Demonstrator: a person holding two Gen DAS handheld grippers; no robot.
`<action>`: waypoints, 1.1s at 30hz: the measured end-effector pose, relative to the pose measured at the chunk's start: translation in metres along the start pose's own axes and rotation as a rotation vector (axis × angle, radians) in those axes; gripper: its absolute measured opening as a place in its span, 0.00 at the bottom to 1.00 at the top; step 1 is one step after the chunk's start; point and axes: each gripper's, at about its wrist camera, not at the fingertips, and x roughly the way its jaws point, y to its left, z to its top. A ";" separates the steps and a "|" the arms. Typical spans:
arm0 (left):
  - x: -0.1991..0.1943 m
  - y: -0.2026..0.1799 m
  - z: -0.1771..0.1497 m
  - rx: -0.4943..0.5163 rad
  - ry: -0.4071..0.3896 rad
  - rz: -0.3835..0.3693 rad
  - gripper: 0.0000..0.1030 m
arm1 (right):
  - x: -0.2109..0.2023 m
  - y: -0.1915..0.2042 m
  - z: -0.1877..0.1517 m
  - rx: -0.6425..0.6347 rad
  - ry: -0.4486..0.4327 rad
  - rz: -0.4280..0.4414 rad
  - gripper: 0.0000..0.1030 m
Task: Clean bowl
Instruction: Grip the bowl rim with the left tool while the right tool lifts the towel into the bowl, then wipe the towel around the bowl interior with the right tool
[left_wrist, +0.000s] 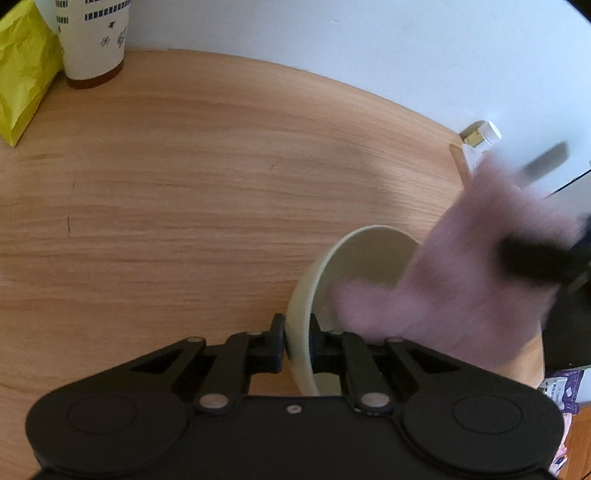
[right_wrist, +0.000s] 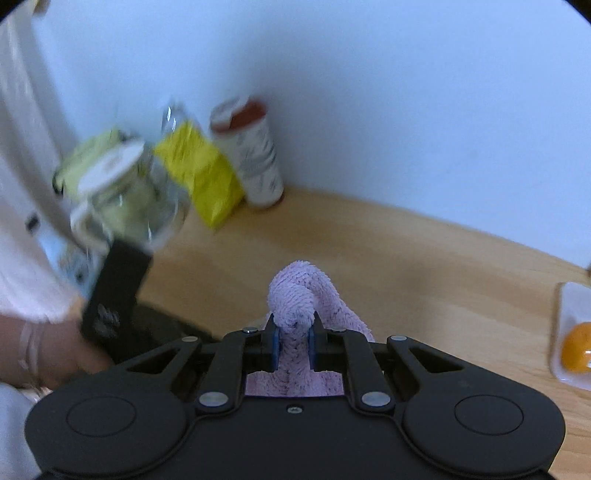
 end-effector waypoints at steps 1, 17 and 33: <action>0.000 0.000 0.000 0.004 0.000 -0.001 0.09 | 0.012 0.004 -0.002 -0.032 0.043 0.001 0.15; 0.004 0.003 0.008 0.062 0.020 -0.029 0.09 | 0.109 0.002 0.008 -0.047 0.421 0.076 0.15; 0.010 0.001 0.012 0.164 0.061 -0.046 0.12 | 0.116 -0.004 0.028 -0.179 0.423 0.138 0.14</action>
